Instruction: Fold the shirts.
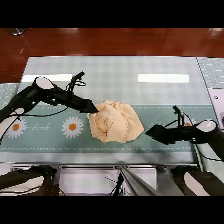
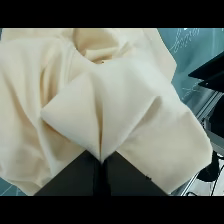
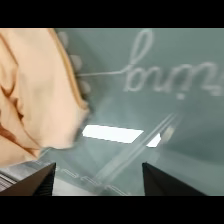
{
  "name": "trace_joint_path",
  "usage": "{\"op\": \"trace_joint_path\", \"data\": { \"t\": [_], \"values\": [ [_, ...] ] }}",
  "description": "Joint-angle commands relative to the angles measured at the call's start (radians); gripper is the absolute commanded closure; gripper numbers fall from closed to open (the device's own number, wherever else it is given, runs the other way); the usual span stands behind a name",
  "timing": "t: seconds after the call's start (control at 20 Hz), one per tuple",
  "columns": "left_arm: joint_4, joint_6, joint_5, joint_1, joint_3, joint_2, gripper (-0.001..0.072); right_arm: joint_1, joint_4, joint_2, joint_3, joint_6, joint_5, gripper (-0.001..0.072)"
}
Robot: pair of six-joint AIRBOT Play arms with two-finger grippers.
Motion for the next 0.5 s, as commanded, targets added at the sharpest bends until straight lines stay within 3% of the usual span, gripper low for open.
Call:
{"op": "trace_joint_path", "data": {
  "t": [0.0, 0.3, 0.35, 0.4, 0.45],
  "values": [
    [0.000, 0.006, -0.027, 0.008, 0.006, -0.004, 0.0684, 0.158, 0.085, -0.116, 0.040, 0.000, -0.108, 0.0093],
    [-0.001, 0.006, -0.027, 0.008, 0.006, -0.004, 0.0684, 0.286, 0.089, -0.353, 0.234, 0.002, -0.124, 0.0098],
    [-0.001, 0.006, -0.027, 0.008, 0.006, -0.004, 0.0685, 0.298, 0.087, -0.381, 0.263, 0.002, -0.124, 0.0142],
    [-0.001, 0.006, -0.026, 0.008, 0.006, -0.004, 0.0684, 0.306, 0.086, -0.406, 0.295, -0.008, -0.124, 0.0357],
    [-0.001, 0.006, -0.024, 0.008, 0.007, -0.004, 0.0684, 0.310, 0.092, -0.420, 0.325, -0.056, -0.114, 0.0663]
  ]
}}
